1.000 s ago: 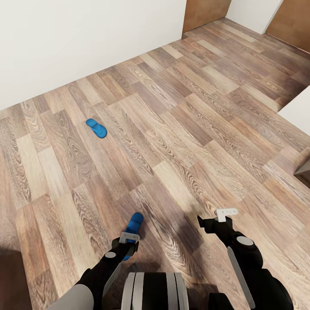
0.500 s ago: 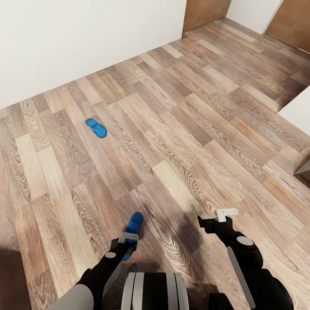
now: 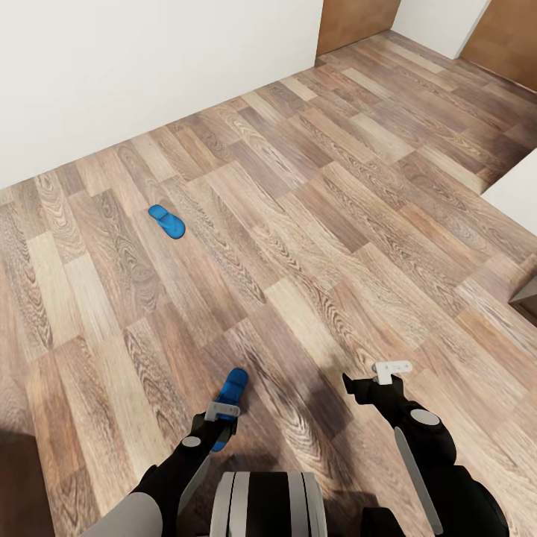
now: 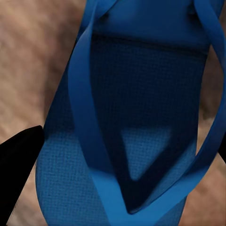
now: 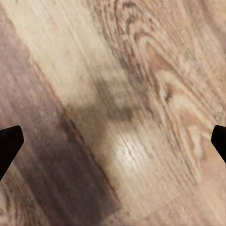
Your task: In the bedroom, move the book from the bed onto either nightstand, and place the two sandals side by side next to the bed.
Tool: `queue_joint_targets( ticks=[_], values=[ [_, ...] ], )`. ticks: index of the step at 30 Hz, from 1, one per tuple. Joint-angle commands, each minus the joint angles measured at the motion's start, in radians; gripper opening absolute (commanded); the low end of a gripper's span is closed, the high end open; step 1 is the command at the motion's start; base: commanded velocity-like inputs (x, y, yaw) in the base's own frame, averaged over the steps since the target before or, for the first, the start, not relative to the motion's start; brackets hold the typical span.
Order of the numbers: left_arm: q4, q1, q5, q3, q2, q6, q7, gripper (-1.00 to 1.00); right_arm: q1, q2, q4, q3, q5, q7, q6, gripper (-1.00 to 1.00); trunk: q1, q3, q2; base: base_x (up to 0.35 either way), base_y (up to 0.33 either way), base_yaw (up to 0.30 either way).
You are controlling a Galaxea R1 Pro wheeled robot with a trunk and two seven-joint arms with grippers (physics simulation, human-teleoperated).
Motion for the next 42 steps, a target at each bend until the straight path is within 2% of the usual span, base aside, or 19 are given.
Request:
queue_joint_targets(
  ticks=[1, 42],
  values=[
    [0.015, 0.000, 0.003, -0.009, 0.002, 0.005, -0.061, -1.00, 0.000, -0.001, -0.001, 0.000, 0.000, 0.002, 0.005, 1.00, 0.001, 0.000, 0.000, 0.000, 0.000, 0.000],
    [0.014, 0.000, 0.004, -0.009, -0.006, 0.021, -0.065, -1.00, 0.000, 0.000, -0.001, -0.007, 0.000, 0.004, 0.003, 1.00, -0.018, 0.158, 0.010, 0.000, 0.000, 0.000]
  ],
)
